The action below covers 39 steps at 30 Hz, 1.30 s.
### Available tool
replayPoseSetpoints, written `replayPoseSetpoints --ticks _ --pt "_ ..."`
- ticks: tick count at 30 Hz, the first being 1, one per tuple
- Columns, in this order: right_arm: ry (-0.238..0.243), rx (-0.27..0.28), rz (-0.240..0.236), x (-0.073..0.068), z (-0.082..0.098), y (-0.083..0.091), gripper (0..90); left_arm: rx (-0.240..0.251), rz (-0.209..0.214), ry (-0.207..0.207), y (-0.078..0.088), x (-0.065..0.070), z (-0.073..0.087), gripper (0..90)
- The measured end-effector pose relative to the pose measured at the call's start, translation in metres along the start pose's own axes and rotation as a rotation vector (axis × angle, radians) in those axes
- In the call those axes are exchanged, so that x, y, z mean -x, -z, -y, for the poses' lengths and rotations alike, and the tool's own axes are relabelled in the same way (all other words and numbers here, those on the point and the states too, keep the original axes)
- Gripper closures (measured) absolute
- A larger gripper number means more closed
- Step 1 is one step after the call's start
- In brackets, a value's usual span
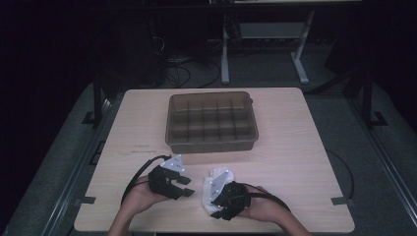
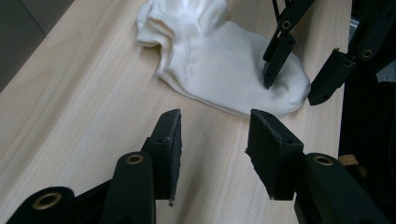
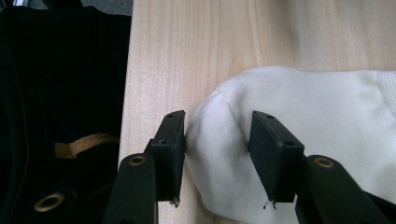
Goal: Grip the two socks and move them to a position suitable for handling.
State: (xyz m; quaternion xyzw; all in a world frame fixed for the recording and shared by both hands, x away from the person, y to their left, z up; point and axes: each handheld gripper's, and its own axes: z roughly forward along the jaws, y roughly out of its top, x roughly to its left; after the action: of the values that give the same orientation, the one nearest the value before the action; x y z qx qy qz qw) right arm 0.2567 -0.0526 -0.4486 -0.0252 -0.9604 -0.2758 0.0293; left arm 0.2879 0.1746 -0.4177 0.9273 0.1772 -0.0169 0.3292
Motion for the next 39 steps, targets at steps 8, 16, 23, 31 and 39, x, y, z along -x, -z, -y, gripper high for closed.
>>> replayPoseSetpoints --ticks 8,16,23,31,39 --pt "0.046 0.015 0.095 -0.011 0.002 -0.003 60.3 -0.005 0.007 -0.002 -0.003 0.001 -0.001 54.4" --pt "0.016 0.02 0.111 -0.005 0.002 -0.002 77.3 -0.017 0.029 0.013 -0.011 -0.001 -0.005 56.3" --pt "-0.004 0.023 0.053 -0.004 0.0 0.004 78.5 -0.022 0.051 -0.018 -0.027 0.001 -0.026 69.6" --pt "-0.003 0.046 0.023 -0.005 0.003 0.006 78.6 -0.09 0.091 -0.07 -0.058 0.007 -0.042 85.5" --pt "-0.012 0.08 0.013 -0.005 0.007 0.016 78.9 -0.074 0.133 -0.049 -0.076 0.008 -0.039 88.2"
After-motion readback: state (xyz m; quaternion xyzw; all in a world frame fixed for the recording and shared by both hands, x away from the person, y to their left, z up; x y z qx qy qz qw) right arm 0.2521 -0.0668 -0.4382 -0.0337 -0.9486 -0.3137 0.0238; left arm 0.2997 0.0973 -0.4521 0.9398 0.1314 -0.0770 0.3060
